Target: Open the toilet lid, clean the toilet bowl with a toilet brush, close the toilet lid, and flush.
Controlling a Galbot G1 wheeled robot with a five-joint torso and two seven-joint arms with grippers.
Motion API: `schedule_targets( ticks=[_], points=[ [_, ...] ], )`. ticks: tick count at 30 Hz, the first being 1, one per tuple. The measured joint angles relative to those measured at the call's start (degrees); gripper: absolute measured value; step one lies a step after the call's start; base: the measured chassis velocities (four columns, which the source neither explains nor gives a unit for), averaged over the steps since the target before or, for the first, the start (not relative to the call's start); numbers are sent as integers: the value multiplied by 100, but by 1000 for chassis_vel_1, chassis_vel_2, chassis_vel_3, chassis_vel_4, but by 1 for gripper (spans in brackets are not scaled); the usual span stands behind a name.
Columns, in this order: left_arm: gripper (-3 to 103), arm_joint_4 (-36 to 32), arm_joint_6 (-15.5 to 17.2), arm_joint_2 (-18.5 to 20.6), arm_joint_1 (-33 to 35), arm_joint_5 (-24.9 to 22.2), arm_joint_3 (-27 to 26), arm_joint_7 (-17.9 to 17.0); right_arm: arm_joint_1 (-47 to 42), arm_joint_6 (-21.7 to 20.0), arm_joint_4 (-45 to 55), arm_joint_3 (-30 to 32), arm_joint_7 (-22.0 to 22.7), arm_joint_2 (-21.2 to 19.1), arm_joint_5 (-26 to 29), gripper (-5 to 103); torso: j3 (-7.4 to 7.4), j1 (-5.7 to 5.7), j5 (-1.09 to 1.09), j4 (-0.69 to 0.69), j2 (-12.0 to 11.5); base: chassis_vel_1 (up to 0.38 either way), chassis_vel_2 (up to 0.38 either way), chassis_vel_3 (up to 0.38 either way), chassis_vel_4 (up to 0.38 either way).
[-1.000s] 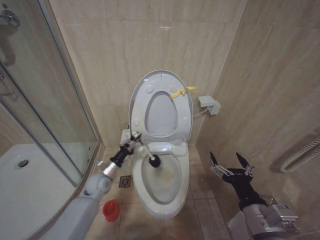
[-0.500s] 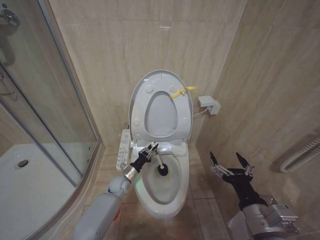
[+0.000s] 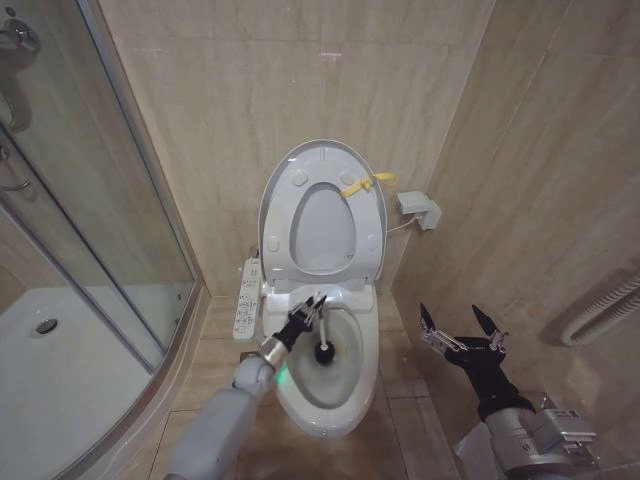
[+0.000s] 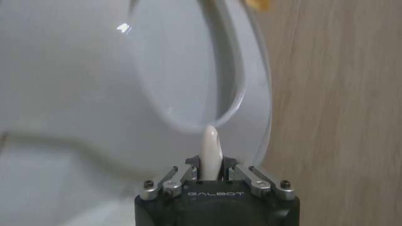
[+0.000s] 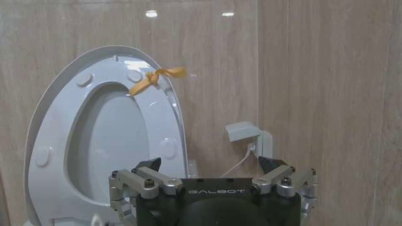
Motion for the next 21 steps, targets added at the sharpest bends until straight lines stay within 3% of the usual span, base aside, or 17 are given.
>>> schedule_targets(
  ticks=[9,14,18,21],
  points=[
    [22,69,-188,-253,-101,-180,-38,0,0,0,0,0,0,0,0,100,0,0,1,2,0,0,0,0,0],
    [22,918,-676,-478,-45,-286,-292,527,0,0,0,0,0,0,0,100,0,0,0,5,0,0,0,0,0],
    [22,1177,-954,-451,-17,-233,-449,782,0,0,0,0,0,0,0,100,-1,0,0,4,0,0,0,0,0],
    [22,1049,-976,-386,9,-197,-477,792,0,0,-1,0,0,0,0,100,0,0,0,5,0,0,0,0,0]
  ],
)
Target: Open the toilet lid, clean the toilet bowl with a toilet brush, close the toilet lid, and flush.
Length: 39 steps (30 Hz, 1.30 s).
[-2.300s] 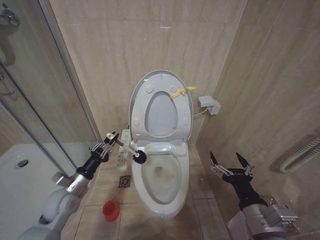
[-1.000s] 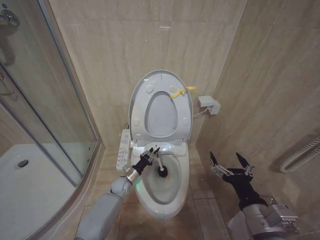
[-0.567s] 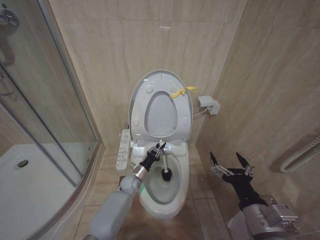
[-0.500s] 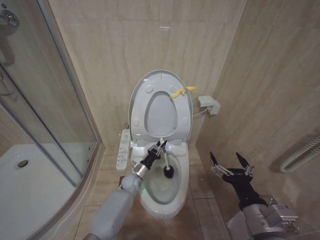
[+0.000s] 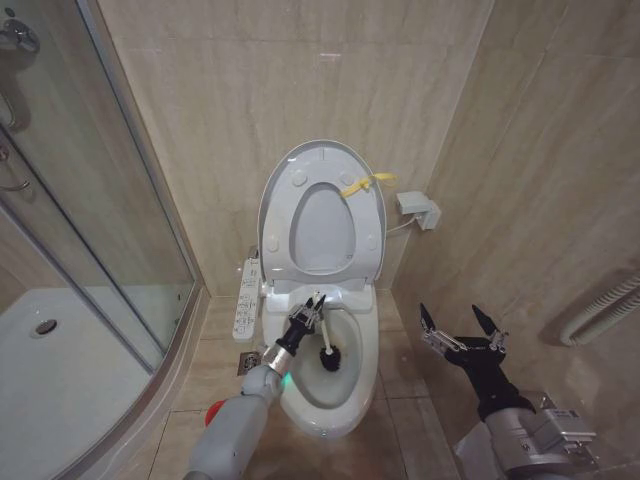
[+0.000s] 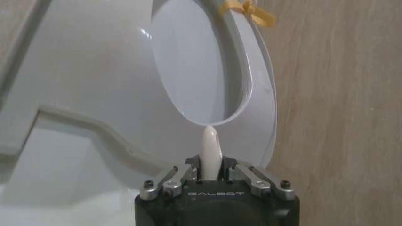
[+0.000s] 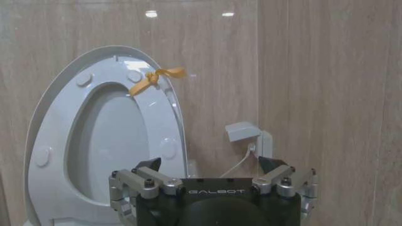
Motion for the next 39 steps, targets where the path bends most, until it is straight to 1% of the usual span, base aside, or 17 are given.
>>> schedule_targets(
  ticks=[3,6,13,15,18,22,24,26,29,30,31,32,33,34,37,38,39],
  points=[
    [22,-357,5,-3,-24,58,-34,-86,0,0,0,0,0,0,0,100,0,0,0,-2,0,0,0,0,0],
    [22,-418,-3,-76,-88,79,-47,-114,0,0,1,0,0,0,0,100,0,0,1,-4,0,0,0,0,0],
    [22,296,-298,-341,-143,-11,-187,154,0,0,0,0,0,0,0,100,0,0,0,-3,0,0,0,0,0],
    [22,435,-374,-367,-78,-79,-257,239,0,0,0,0,0,0,0,100,0,0,0,0,0,0,0,0,0],
    [22,441,-429,-362,-24,-86,-304,289,0,0,0,0,0,0,0,100,0,0,0,0,1,0,0,0,0],
    [22,208,-419,-338,20,-155,-331,277,0,0,0,0,0,0,0,100,0,0,1,-2,0,0,0,0,0],
    [22,-73,-249,-365,48,-397,-307,134,0,0,0,0,0,0,0,100,0,0,1,-4,0,0,0,0,0],
    [22,-117,-186,-396,60,-482,-308,75,0,0,0,0,0,0,0,100,0,0,1,-4,0,0,0,0,0],
    [22,1,-201,-471,52,-534,-321,68,0,0,0,0,0,0,0,100,0,0,0,-2,0,0,0,0,0],
    [22,204,-331,-514,30,-484,-347,103,0,0,0,0,0,0,0,100,0,0,0,-3,0,0,0,0,0],
    [22,457,-574,-548,-32,-289,-410,178,-1,0,0,2,2,0,-1,100,0,0,4,3,2,0,0,0,0],
    [22,457,-574,-548,-32,-289,-410,178,-1,0,0,2,2,0,-1,100,0,0,4,3,2,0,0,0,0],
    [22,674,-764,-549,-93,-72,-489,232,0,1,1,2,1,-1,0,100,-3,-3,8,1,3,0,0,0,0],
    [22,731,-839,-536,-93,41,-501,242,0,0,0,-1,-2,-1,0,100,-3,-2,9,6,4,0,0,0,0],
    [22,675,-881,-505,-14,58,-479,234,0,0,0,0,0,0,0,100,-2,-2,5,4,3,0,0,0,0],
    [22,592,-851,-501,38,0,-458,229,0,0,1,0,0,0,0,100,-1,-1,0,0,2,0,0,0,0],
    [22,460,-706,-491,99,-144,-420,200,0,0,1,0,0,0,0,100,0,0,-3,-4,0,0,0,0,0]
  ],
)
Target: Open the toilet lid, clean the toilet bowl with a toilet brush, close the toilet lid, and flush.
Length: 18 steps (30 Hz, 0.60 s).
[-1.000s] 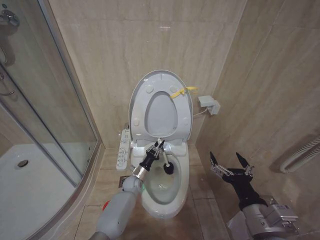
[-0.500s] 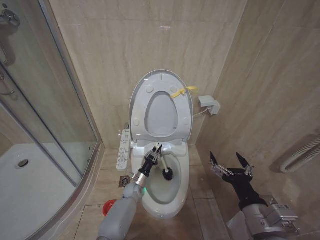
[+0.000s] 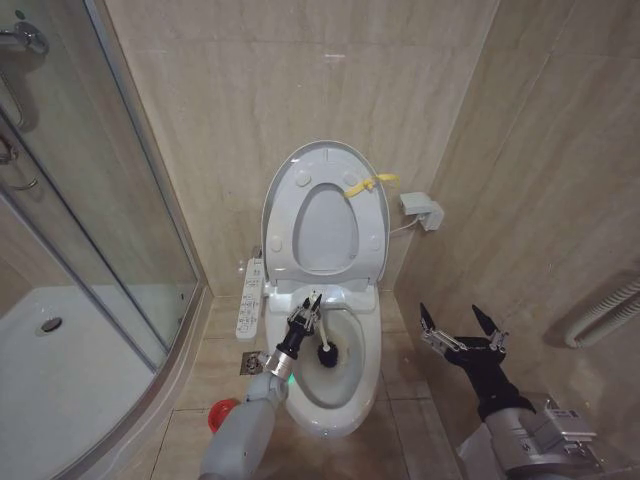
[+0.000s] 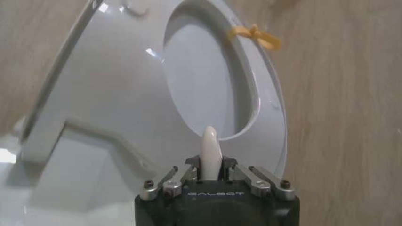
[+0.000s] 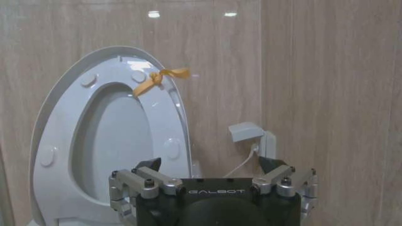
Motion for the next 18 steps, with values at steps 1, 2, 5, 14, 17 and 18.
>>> schedule_targets(
  ticks=[1,2,5,14,17,18],
  points=[
    [22,-106,122,10,38,-104,32,-32,0,0,0,-1,0,0,0,100,1,1,-3,-3,-1,0,0,0,0],
    [22,-106,122,10,38,-104,32,-32,0,0,0,-1,0,0,0,100,1,1,-3,-3,-1,0,0,0,0],
    [22,-767,796,216,196,-613,241,-283,0,0,0,0,0,0,0,100,2,2,4,-2,-2,0,0,0,0],
    [22,-944,998,339,78,-683,353,-412,0,0,0,0,0,0,0,100,0,1,3,1,-2,0,0,0,0],
    [22,-795,804,314,-29,35,291,-412,0,0,0,0,0,0,0,100,0,1,3,1,-1,0,0,0,0],
    [22,-795,804,314,-29,35,291,-412,0,0,0,0,0,0,0,100,0,1,3,1,-1,0,0,0,0]
  ],
)
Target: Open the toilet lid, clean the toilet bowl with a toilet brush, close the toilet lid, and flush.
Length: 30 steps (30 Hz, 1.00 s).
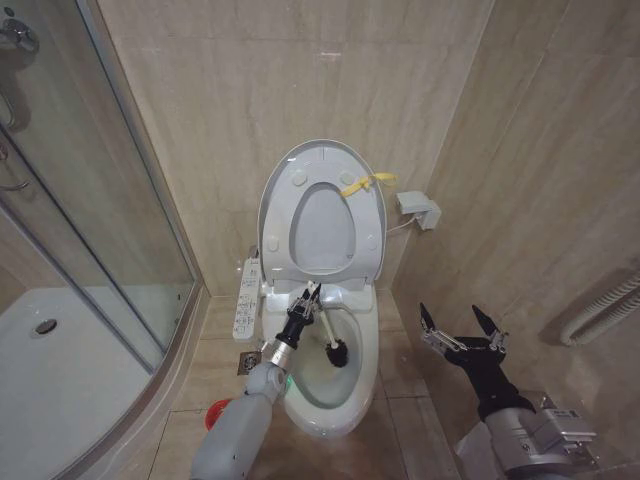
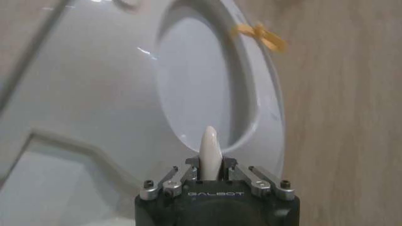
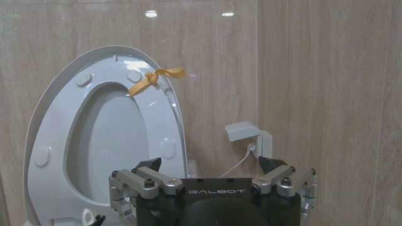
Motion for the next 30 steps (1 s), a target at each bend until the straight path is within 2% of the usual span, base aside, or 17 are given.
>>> schedule_targets(
  ticks=[2,3,4,7,10,13,14,16,17,21,23,26,29,30],
  points=[
    [22,29,-23,-1,-54,196,26,-6,0,0,0,0,0,0,0,100,0,0,0,0,0,0,0,0,0],
    [22,-60,117,22,-67,81,119,-58,0,0,0,0,0,0,0,100,0,0,0,0,0,0,0,0,0],
    [22,-60,117,22,-67,81,119,-58,0,0,0,0,0,0,0,100,0,0,0,0,0,0,0,0,0],
    [22,-482,705,110,-83,-684,423,-369,0,0,0,0,0,0,0,100,-1,-1,0,0,1,0,0,0,0],
    [22,-538,847,140,-142,-814,533,-469,0,0,0,0,0,0,0,100,-1,-1,0,-1,1,0,0,0,0],
    [22,-529,857,167,-173,-857,591,-527,0,0,0,0,0,0,0,100,-1,-1,1,0,1,0,0,0,0],
    [22,-435,760,149,-201,-829,591,-532,0,0,0,0,0,0,0,100,-1,-1,1,0,1,0,0,0,0],
    [22,-143,443,31,-248,-385,421,-463,0,0,0,0,0,0,0,100,-1,-1,0,0,1,0,0,0,0],
    [22,-143,443,31,-248,-385,421,-463,0,0,0,0,0,0,0,100,-1,-1,0,0,1,0,0,0,0],
    [22,-77,254,13,-215,449,294,-490,0,0,0,0,0,0,0,100,-1,0,0,0,1,0,0,0,0],
    [22,-116,275,58,-206,596,295,-454,0,0,0,0,0,0,0,100,-1,-1,0,0,1,0,0,0,0],
    [22,-275,426,188,-145,498,372,-413,0,0,0,0,0,0,0,100,-1,-1,0,-1,1,0,0,0,0],
    [22,-548,700,368,81,46,542,-415,0,0,0,0,0,0,0,100,-1,-1,0,1,1,0,0,0,0],
    [22,-548,700,368,81,46,542,-415,0,0,0,0,0,0,0,100,-1,-1,0,1,1,0,0,0,0]
  ],
)
